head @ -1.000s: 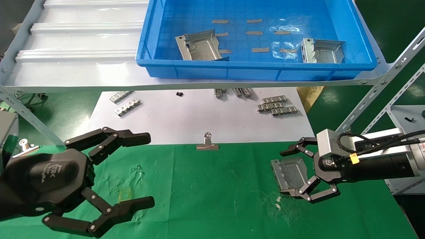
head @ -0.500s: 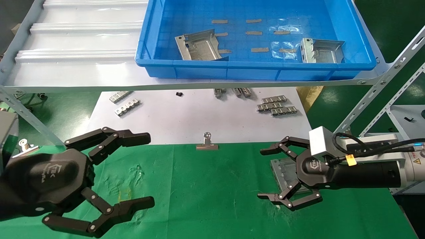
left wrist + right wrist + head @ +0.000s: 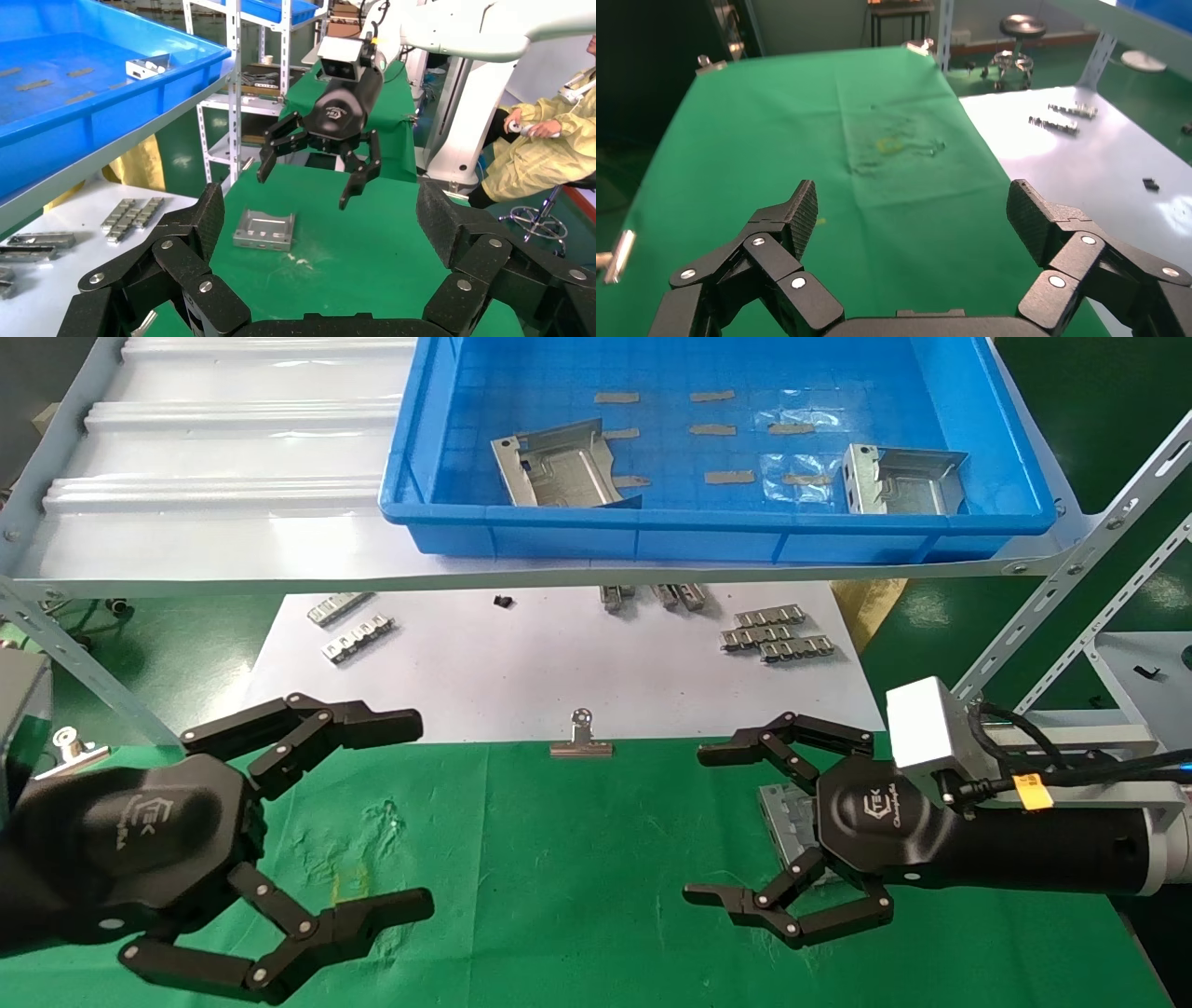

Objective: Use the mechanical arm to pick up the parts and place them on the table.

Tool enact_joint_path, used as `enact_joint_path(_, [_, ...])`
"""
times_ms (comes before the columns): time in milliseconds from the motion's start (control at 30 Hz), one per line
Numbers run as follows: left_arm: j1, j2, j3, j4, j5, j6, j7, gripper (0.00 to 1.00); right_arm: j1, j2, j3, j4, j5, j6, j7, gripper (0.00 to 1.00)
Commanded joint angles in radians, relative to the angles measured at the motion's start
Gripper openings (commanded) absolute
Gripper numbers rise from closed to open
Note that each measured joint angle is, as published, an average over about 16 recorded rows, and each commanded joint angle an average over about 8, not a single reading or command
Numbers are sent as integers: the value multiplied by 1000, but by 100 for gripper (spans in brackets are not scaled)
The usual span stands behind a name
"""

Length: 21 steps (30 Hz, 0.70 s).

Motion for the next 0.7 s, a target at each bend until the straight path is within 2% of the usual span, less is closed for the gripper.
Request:
enact_joint_path(33, [0, 0, 0, 0, 0, 0, 0, 100, -24, 7, 31, 30, 8, 2, 20, 100])
enact_joint_path(700, [0, 0, 0, 0, 0, 0, 0, 100, -260, 78, 336, 332, 91, 27, 216, 100])
